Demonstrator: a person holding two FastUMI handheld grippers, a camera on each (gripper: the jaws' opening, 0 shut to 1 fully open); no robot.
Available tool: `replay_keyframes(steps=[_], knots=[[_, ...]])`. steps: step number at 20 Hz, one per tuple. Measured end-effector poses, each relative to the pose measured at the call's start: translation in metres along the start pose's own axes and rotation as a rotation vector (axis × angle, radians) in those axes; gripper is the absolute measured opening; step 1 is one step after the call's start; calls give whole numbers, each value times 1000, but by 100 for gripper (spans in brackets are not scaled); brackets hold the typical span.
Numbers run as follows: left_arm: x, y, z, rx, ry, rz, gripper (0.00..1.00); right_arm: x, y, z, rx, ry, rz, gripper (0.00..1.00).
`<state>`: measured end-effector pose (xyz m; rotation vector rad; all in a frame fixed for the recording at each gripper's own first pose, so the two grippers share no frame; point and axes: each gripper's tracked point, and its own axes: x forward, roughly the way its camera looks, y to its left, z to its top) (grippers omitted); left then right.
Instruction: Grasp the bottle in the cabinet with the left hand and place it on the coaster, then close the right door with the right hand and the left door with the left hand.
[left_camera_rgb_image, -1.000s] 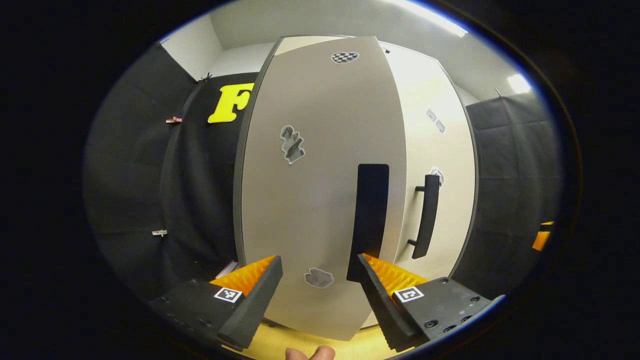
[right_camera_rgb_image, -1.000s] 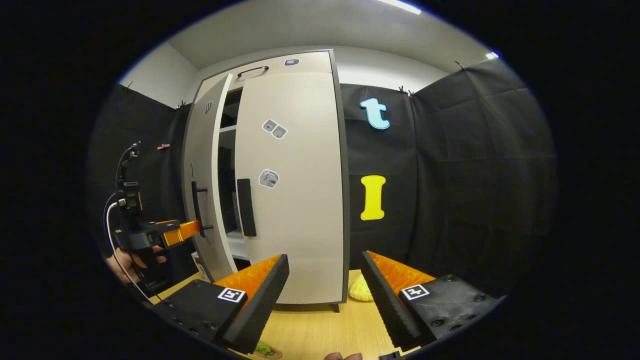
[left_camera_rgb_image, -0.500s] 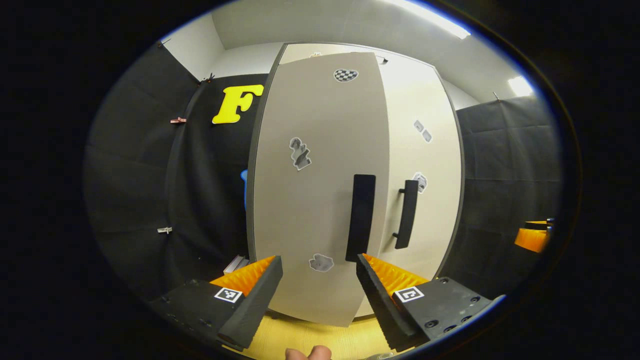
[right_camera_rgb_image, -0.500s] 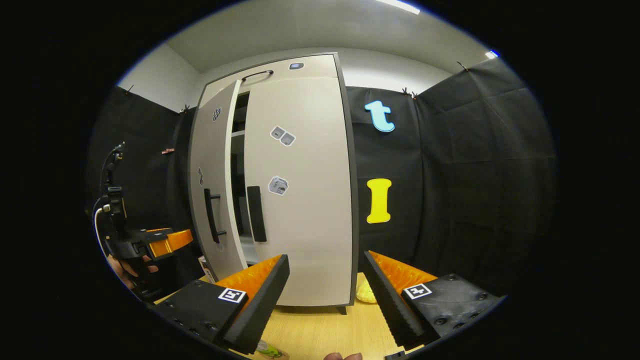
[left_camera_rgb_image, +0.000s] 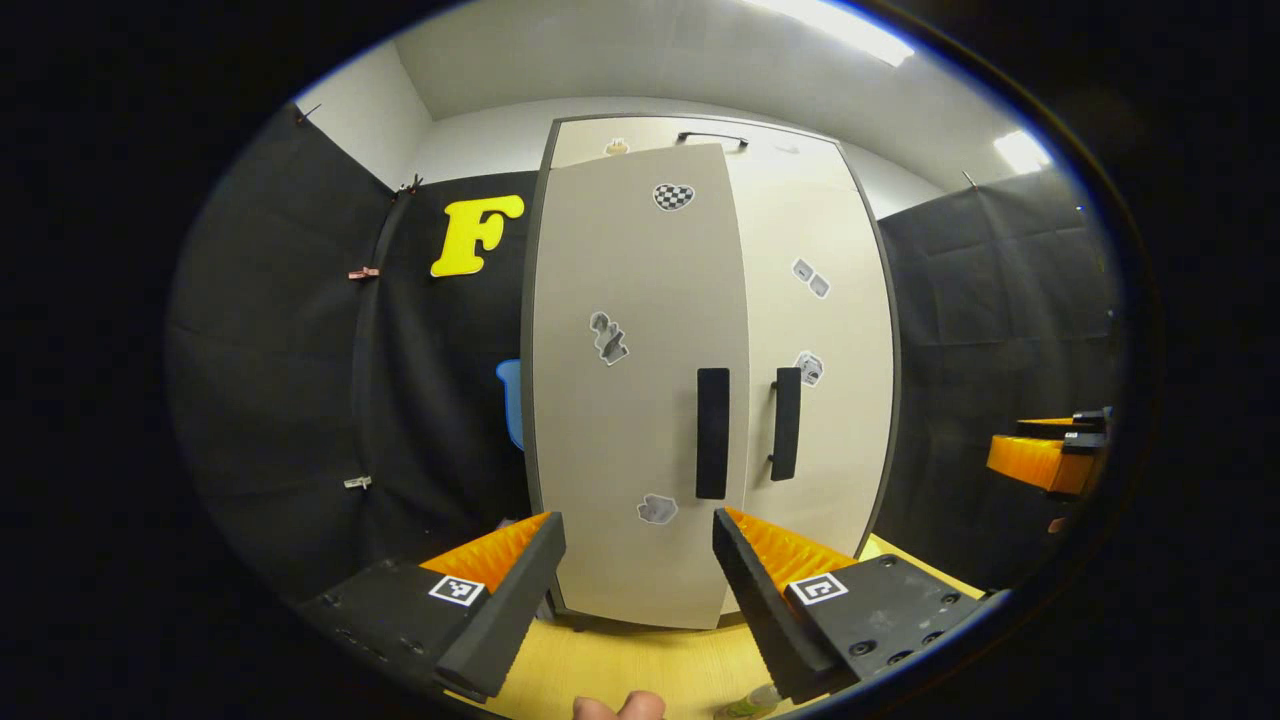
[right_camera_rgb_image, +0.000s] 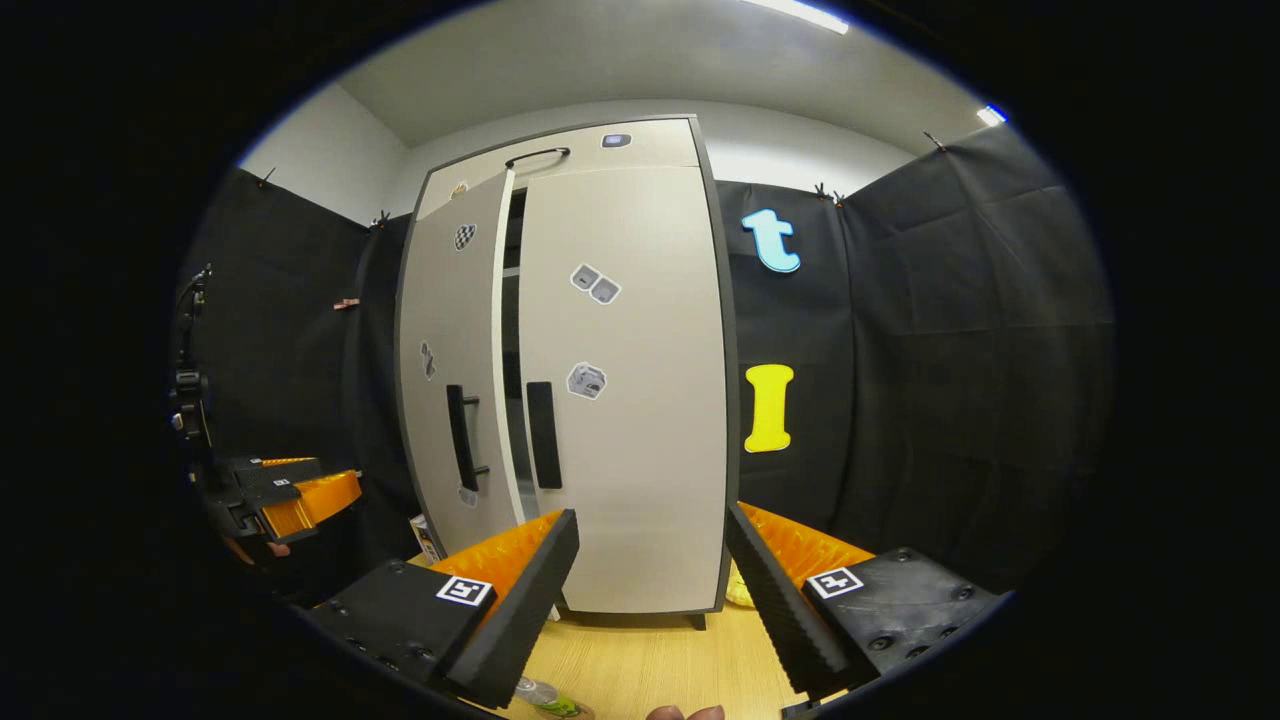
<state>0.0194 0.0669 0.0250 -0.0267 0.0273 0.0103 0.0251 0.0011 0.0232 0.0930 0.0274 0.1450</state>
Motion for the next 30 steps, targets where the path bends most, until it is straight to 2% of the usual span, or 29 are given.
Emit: replay_keyframes(steps=[10,30], knots=[[-31,-2,-3,-6,-11,5,95,-8,14,3,-22,-14,3,98],[-37,5,-8,-10,0,17,95,-13,25,-1,-35,-26,6,98]])
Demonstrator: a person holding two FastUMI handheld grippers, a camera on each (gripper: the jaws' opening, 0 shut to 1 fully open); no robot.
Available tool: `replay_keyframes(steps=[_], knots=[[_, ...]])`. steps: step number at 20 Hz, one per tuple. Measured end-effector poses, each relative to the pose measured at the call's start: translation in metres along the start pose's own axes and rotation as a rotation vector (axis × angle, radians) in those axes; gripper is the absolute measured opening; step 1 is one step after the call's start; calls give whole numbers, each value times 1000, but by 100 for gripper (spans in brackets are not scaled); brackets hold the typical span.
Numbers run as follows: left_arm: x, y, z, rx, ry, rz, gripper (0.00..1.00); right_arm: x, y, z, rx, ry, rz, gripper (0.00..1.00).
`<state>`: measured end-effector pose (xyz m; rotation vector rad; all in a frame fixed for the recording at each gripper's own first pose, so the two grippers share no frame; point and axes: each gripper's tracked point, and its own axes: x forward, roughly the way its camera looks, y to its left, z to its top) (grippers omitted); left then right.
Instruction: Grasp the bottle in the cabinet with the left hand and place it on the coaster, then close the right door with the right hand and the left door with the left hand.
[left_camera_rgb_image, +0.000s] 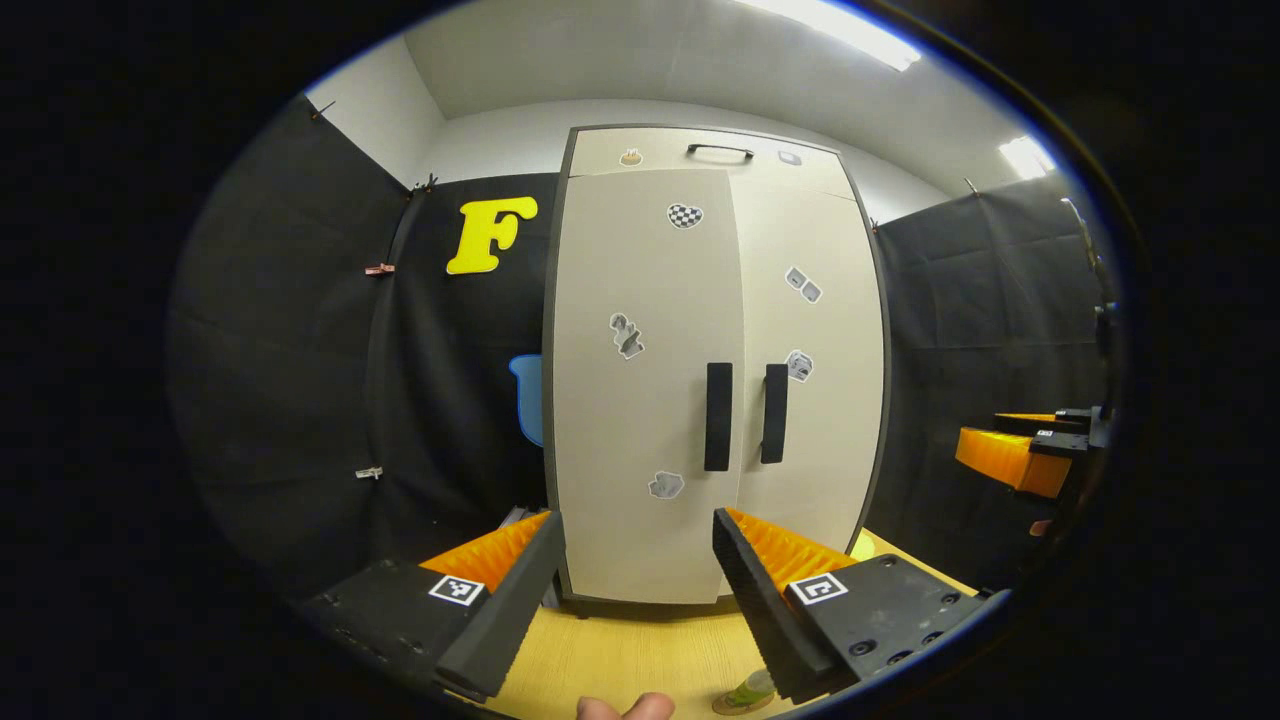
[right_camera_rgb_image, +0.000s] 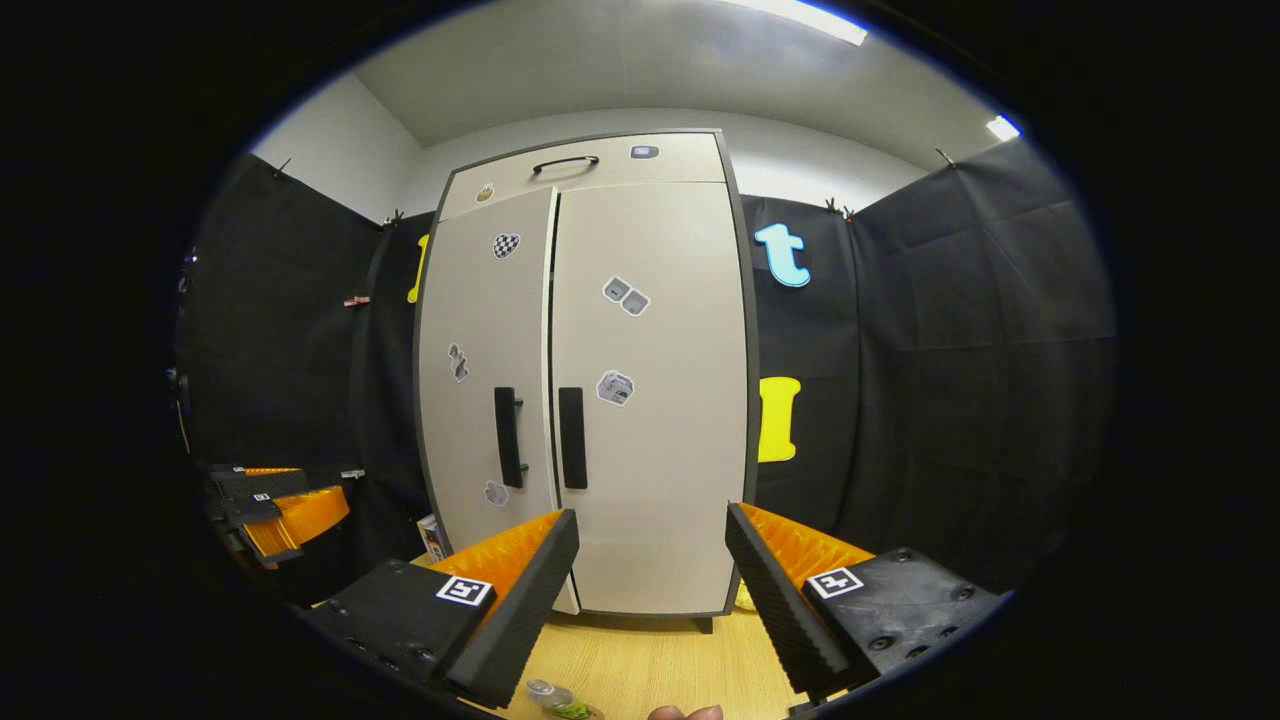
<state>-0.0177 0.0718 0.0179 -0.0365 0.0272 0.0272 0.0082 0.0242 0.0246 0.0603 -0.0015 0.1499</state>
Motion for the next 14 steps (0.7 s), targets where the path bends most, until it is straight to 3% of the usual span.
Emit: replay_keyframes(steps=[14], knots=[[-1,-3,1,-21,-4,5,95,4,-2,-6,3,6,7,98]])
